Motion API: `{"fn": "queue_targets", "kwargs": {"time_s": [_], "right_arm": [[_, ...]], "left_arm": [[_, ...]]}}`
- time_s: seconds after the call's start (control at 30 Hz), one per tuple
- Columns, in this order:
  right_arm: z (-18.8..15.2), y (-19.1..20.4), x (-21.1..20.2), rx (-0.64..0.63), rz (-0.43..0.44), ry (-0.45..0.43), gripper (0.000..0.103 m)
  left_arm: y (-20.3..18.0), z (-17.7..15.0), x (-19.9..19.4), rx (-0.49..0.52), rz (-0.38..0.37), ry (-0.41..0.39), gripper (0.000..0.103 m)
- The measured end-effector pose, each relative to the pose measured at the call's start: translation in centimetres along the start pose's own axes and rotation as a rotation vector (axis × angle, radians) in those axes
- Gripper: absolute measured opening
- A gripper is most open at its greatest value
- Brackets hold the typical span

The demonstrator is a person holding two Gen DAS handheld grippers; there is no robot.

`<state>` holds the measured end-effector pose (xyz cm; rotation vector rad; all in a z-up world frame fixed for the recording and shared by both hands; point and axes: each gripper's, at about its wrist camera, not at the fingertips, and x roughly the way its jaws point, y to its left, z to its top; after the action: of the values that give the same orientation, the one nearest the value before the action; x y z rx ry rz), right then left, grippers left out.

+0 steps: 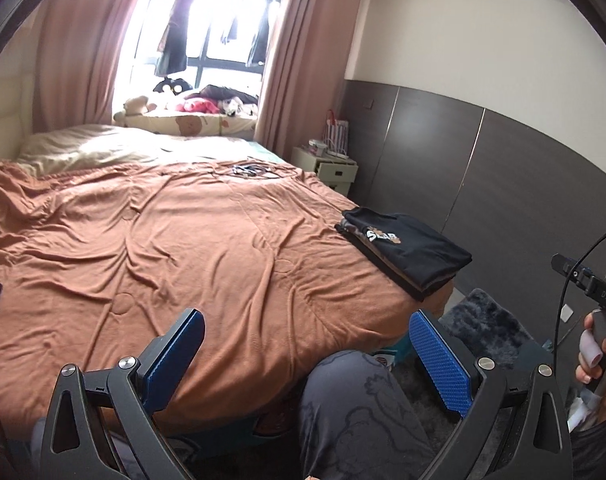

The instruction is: Fold small clothes

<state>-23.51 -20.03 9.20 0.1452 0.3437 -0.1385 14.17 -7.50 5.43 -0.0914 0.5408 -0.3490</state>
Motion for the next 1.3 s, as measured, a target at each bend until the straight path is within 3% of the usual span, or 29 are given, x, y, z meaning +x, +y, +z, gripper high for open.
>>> {"fn": "queue_targets", "kwargs": {"time_s": [0.33, 0.53, 0.6, 0.7, 0.83, 1.03, 1.3], "right_arm": [[-4.2, -0.3, -4.1, 0.001, 0.049, -0.046, 0.103], [-6.0, -0.2, -5.2, -0.041, 0.060, -0.041, 0.103], [-6.4, -0.3, -5.5, -0.041, 0.075, -0.044, 0.103], [-7.1, -0.6, -6.3, -0.041, 0.072, -0.040, 0.103], [-7.7, -0.7, -7.1, -0.045, 0.070, -0.045, 0.103], [-8.9, -0.7, -7.9, -0.061, 0.089, -0.053, 0.103], [-9.7, 0.0, -7.7, -0.056, 0.097, -0.029, 0.103]], "left_arm": [[-0.8, -3.9, -6.4, 0.007, 0.091, -0.123, 0.103], [-1.6, -5.8, -8.7, 0.049, 0.143, -0.154, 0.103], [-1.6, -6.5, -9.3, 0.040, 0.115, -0.156, 0.103], [-1.9, -7.5, -10.3, 0.052, 0.143, -0.179, 0.103], [-1.3, -8.4, -11.0, 0.031, 0.142, -0.177, 0.103], [-0.2, -9.4, -11.2, 0.042, 0.199, -0.173, 0.103], [0.6, -10.0, -11.4, 0.026, 0.201, -0.167, 0.103]]}}
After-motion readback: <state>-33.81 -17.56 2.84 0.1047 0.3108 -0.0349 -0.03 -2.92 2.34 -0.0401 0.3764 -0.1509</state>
